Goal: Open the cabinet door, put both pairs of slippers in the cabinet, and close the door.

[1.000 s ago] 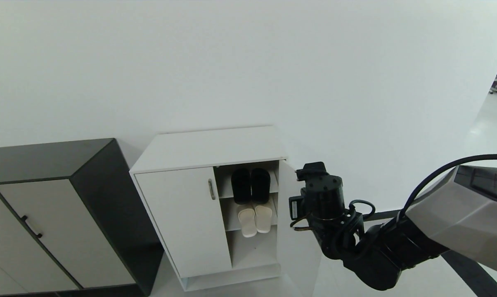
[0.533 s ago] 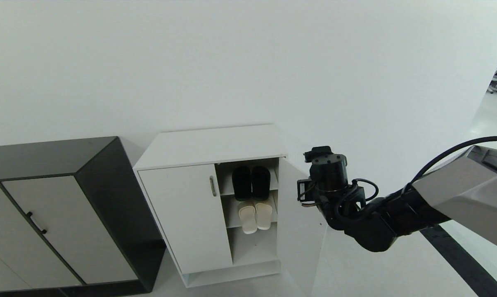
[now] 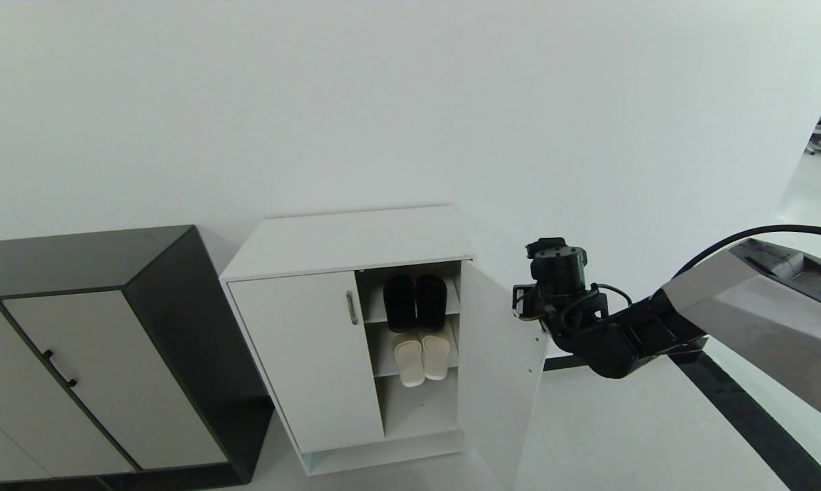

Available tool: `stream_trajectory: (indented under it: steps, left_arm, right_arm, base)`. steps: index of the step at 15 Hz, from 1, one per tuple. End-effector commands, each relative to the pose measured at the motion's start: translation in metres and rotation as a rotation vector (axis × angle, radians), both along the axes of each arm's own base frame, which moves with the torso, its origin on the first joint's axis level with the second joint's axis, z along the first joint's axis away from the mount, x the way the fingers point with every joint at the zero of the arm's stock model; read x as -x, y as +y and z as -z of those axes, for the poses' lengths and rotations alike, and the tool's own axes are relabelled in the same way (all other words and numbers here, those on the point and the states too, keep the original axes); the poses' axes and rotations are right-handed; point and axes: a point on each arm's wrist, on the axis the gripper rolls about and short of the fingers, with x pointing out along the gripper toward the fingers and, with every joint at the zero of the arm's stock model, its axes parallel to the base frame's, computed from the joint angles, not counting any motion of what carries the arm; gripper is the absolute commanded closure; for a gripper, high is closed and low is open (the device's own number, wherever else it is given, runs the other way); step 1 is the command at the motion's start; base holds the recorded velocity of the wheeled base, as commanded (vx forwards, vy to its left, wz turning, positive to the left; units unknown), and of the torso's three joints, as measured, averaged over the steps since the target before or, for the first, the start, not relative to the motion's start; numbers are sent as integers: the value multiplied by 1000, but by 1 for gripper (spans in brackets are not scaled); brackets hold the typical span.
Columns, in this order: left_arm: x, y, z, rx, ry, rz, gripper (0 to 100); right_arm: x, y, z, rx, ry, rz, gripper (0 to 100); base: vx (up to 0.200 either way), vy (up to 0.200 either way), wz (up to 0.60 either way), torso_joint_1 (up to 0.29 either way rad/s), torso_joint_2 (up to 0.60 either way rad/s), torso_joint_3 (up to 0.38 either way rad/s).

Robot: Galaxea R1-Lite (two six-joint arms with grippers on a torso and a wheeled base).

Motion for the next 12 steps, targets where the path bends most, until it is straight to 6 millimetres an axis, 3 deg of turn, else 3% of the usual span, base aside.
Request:
stream_trajectory:
  steps: [1,12]
  left_arm:
    - [0,0,0,0,1,0,100]
    - [0,0,0,0,1,1,100]
  right_arm:
    - [-10,-6,12,-7,20,6,100]
    - [-28,-20,38,10,55,49,100]
  base:
    - [0,0,0,0,0,0]
    - [0,0,0,0,0,0]
